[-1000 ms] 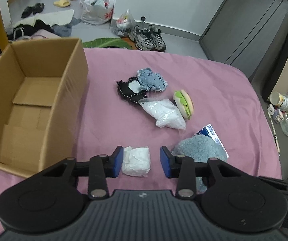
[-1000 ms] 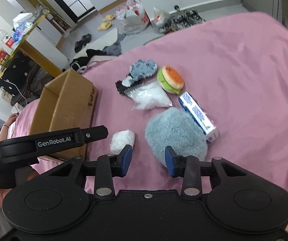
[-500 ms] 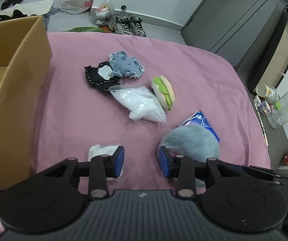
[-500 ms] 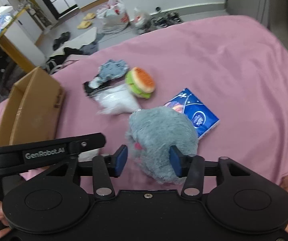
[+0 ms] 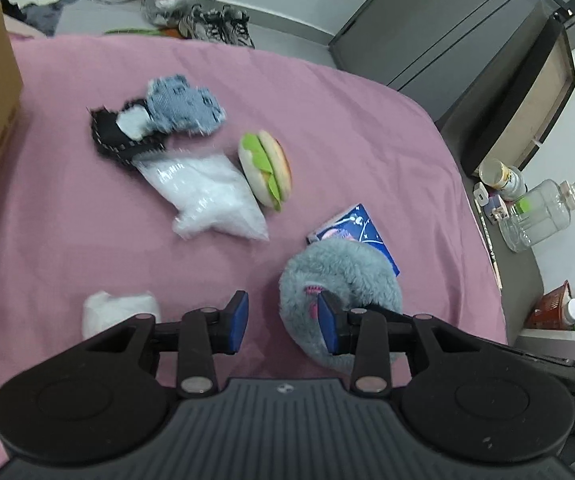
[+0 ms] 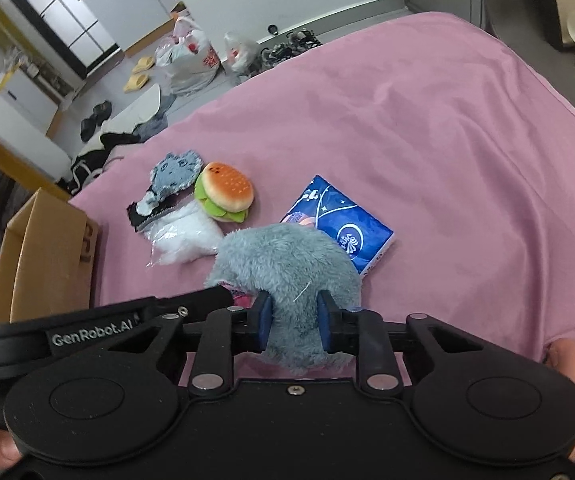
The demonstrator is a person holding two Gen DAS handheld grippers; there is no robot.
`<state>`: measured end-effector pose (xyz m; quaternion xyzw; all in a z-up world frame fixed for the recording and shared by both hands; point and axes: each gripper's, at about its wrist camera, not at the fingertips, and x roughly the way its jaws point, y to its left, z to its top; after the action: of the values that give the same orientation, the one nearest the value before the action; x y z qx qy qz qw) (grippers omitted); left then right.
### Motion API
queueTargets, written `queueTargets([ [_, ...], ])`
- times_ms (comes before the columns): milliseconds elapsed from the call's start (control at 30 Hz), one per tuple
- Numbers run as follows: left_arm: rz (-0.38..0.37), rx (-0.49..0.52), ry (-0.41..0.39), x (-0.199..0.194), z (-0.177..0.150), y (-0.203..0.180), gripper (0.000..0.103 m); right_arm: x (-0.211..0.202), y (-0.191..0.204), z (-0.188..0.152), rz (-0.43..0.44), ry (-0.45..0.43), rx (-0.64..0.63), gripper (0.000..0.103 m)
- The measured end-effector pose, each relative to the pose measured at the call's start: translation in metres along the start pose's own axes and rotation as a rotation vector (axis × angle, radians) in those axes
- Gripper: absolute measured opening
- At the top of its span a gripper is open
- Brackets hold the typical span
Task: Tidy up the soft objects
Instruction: 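Lift the grey plush with the right tool and carry it over the box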
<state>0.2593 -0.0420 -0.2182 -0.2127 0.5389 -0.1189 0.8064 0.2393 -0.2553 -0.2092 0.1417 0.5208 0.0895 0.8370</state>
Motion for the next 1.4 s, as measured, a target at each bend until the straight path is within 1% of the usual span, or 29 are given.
queueTargets([
  [100, -0.013, -0.017, 0.015, 0.006, 0.001, 0.000, 0.032, 0.000, -0.003, -0.001, 0.016, 0.000, 0.005, 0.023],
  [200, -0.012, -0.015, 0.023, 0.012, 0.000, -0.004, 0.021, 0.001, -0.001, -0.001, 0.019, -0.001, -0.005, 0.022],
  [233, -0.023, -0.018, 0.021, 0.013, -0.001, -0.006, 0.014, 0.000, 0.000, -0.001, 0.020, -0.003, -0.009, 0.021],
  [333, -0.021, -0.006, 0.002, 0.011, -0.003, -0.011, 0.010, -0.003, 0.000, -0.001, 0.018, -0.013, -0.015, 0.020],
  [433, -0.030, 0.006, -0.024, 0.005, -0.004, -0.017, 0.009, -0.007, 0.001, 0.000, 0.015, -0.028, -0.020, 0.018],
  [600, -0.019, 0.035, -0.059, -0.009, -0.006, -0.026, 0.008, -0.014, 0.002, -0.002, 0.026, -0.039, -0.018, 0.017],
  [667, -0.003, 0.055, -0.067, -0.017, -0.008, -0.029, 0.008, -0.017, 0.003, -0.003, 0.043, -0.039, -0.008, 0.017],
  [933, -0.001, 0.069, -0.106, -0.042, -0.012, -0.029, 0.007, -0.029, 0.010, -0.006, 0.082, -0.064, -0.017, 0.016],
  [1067, 0.017, 0.088, -0.129, -0.056, -0.012, -0.031, 0.006, -0.036, 0.014, -0.005, 0.126, -0.050, 0.022, 0.016],
  [1400, 0.012, 0.114, -0.184, -0.093, -0.008, -0.034, 0.006, -0.057, 0.042, -0.002, 0.105, -0.109, -0.031, 0.016],
])
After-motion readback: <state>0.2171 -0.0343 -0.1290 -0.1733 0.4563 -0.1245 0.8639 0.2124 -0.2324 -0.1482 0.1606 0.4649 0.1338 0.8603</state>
